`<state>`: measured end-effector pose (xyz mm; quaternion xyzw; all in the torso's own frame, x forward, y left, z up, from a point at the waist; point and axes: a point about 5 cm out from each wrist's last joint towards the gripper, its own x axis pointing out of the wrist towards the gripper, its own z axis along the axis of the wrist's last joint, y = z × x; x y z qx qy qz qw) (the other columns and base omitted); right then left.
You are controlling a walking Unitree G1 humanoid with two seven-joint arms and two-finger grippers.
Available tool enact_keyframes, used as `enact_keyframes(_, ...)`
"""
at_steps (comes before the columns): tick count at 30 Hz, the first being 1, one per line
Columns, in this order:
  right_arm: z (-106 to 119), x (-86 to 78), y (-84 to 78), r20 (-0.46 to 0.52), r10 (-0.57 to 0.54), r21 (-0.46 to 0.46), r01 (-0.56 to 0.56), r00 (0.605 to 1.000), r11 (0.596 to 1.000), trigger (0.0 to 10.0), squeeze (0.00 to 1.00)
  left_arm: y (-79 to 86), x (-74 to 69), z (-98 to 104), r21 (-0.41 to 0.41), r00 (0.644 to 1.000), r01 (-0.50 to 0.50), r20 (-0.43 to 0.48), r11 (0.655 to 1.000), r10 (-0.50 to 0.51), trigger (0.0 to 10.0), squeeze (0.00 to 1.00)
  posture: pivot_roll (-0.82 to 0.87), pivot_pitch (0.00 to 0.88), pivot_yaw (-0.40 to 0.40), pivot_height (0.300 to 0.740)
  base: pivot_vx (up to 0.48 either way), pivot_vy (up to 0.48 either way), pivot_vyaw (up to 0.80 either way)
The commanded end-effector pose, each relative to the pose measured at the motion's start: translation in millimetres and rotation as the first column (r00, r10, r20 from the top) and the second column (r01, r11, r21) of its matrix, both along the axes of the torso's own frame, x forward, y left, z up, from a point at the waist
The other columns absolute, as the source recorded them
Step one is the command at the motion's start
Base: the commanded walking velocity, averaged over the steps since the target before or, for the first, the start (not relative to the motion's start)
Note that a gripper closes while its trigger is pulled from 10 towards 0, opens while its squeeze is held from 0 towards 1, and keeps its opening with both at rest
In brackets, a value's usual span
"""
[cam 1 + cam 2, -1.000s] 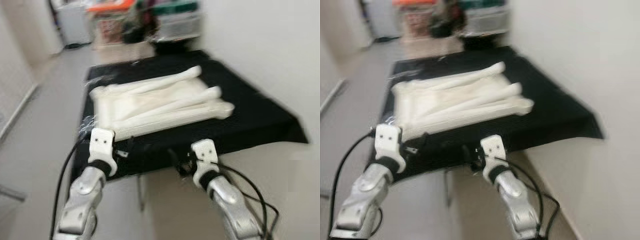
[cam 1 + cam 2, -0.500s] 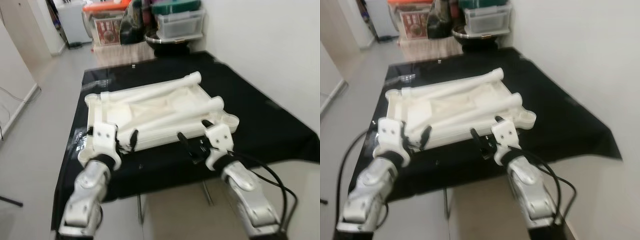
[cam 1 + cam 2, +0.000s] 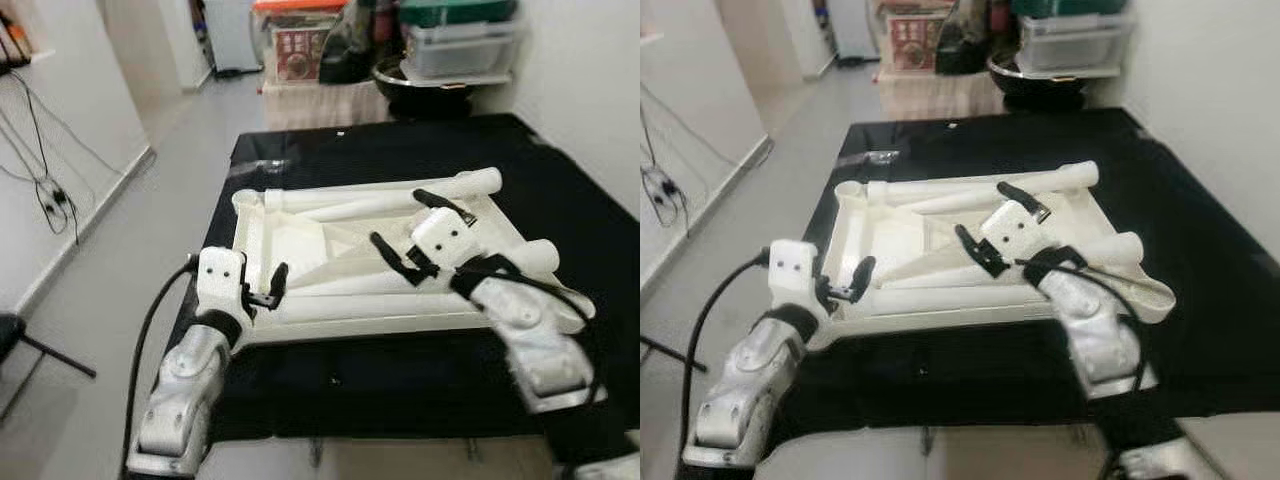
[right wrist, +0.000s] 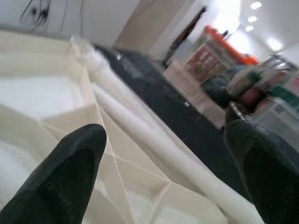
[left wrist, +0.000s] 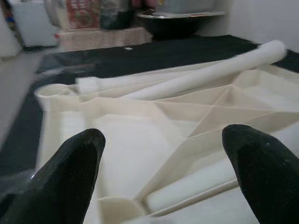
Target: Building children table
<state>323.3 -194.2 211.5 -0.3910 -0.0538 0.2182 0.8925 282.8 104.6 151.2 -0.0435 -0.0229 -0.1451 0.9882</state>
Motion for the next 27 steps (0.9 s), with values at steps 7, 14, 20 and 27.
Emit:
enact_keyframes(7, 37.8, 2.9, 7.6, -0.102, 0.151, -0.228, -0.171, 0.983, 0.958, 10.0, 0.00, -9.3, -8.9, -11.3, -0.019, 0.994, 0.090, -0.057, 0.996, -0.091, 10.0, 0.00, -0.03, 0.000, 0.014, 0.740, 0.000, -0.365, 0.00)
enact_keyframes(14, 47.8, -2.2, 21.6, -0.257, 0.265, -0.254, -0.329, 0.929, 0.909, 10.0, 0.00, -10.4, -11.8, -17.0, -0.058, 0.992, 0.066, -0.108, 0.996, -0.072, 10.0, 0.00, -0.02, 0.000, 0.002, 0.740, 0.000, -0.087, 0.00)
enact_keyframes(20, 17.8, -5.8, 20.9, -0.621, 0.186, -0.363, -0.490, 0.761, 0.793, 10.0, 0.00, -28.8, -43.2, -36.8, -0.058, 0.924, 0.312, -0.213, 0.948, -0.317, 10.0, 0.00, -0.02, 0.021, -0.016, 0.740, 0.000, 0.000, 0.00)
enact_keyframes(27, 14.6, 23.5, 30.9, -0.623, 0.064, -0.402, -0.389, 0.779, 0.829, 10.0, 0.00, -22.7, -47.0, -42.2, -0.062, 0.927, 0.274, -0.249, 0.960, -0.280, 10.0, 0.00, -0.03, 0.051, -0.026, 0.740, 0.000, 0.000, 0.00)
